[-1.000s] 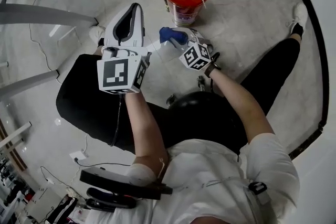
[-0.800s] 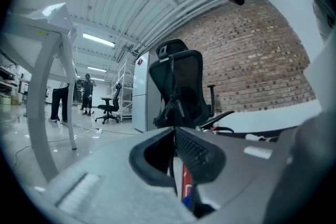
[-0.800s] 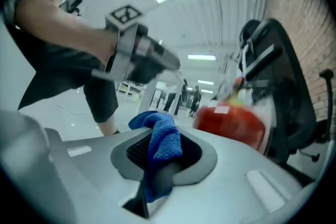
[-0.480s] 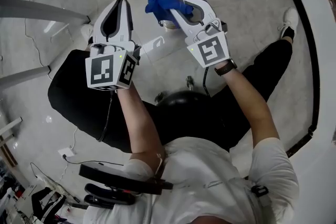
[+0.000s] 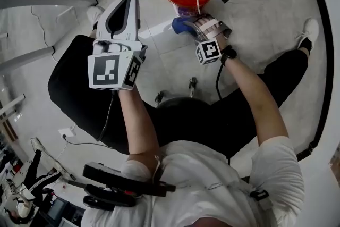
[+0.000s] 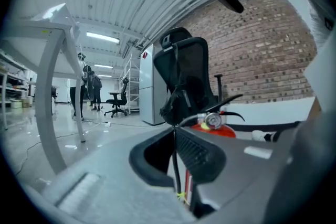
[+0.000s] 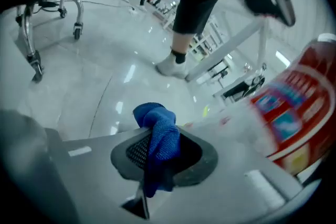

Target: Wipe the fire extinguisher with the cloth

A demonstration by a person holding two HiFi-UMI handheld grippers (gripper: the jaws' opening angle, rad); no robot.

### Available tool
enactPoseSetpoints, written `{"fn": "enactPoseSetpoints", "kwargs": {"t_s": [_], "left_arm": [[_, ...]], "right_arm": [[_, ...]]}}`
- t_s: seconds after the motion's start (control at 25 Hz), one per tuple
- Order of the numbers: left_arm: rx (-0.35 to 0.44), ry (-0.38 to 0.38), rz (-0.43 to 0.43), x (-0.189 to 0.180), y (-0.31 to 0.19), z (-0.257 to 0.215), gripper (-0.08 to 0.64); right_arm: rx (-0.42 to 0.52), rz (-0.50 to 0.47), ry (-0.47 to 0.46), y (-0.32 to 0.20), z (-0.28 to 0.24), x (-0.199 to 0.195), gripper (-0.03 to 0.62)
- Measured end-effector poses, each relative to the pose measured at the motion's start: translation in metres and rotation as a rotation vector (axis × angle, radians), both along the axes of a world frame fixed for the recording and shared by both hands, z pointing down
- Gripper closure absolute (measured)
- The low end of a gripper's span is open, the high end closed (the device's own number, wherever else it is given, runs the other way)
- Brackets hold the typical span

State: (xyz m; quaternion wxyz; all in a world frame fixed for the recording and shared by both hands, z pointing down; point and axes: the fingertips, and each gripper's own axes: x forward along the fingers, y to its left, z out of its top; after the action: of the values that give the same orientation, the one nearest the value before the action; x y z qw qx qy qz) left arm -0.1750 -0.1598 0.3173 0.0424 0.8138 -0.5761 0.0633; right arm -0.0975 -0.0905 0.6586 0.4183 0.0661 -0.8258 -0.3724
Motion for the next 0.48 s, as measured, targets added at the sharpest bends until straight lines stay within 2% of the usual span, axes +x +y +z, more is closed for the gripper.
{"fn": "enactPoseSetpoints", "kwargs": {"t_s": [0.08,0.16,0.24,0.4,0.48], "left_arm": [[-0.011,0.006,-0.013,-0.003,-0.007,0.007,0.554],[-0.009,0.026,-0.025,-0.006,-0.014,0.007,0.554],[0.0,0.037,-0.052,-0.011,-0.02,0.005,0.554],[0.024,0.044,-0.133,-0.02,-0.02,0.002,0.554],[0.027,0.046,-0.173,-0.019,-0.013,0.004,0.554]], "right_arm": [[-0.06,0.07,0.086,0.0,0.054,0.011,0.523],[-0.148,0.206,0.128,-0.003,0.092,0.028,0.523],[-0.228,0.322,0.103,-0.009,0.106,0.036,0.525],[-0.368,0.361,0.062,-0.013,0.099,0.031,0.523],[-0.464,0.389,-0.015,-0.01,0.085,0.03,0.523]]}}
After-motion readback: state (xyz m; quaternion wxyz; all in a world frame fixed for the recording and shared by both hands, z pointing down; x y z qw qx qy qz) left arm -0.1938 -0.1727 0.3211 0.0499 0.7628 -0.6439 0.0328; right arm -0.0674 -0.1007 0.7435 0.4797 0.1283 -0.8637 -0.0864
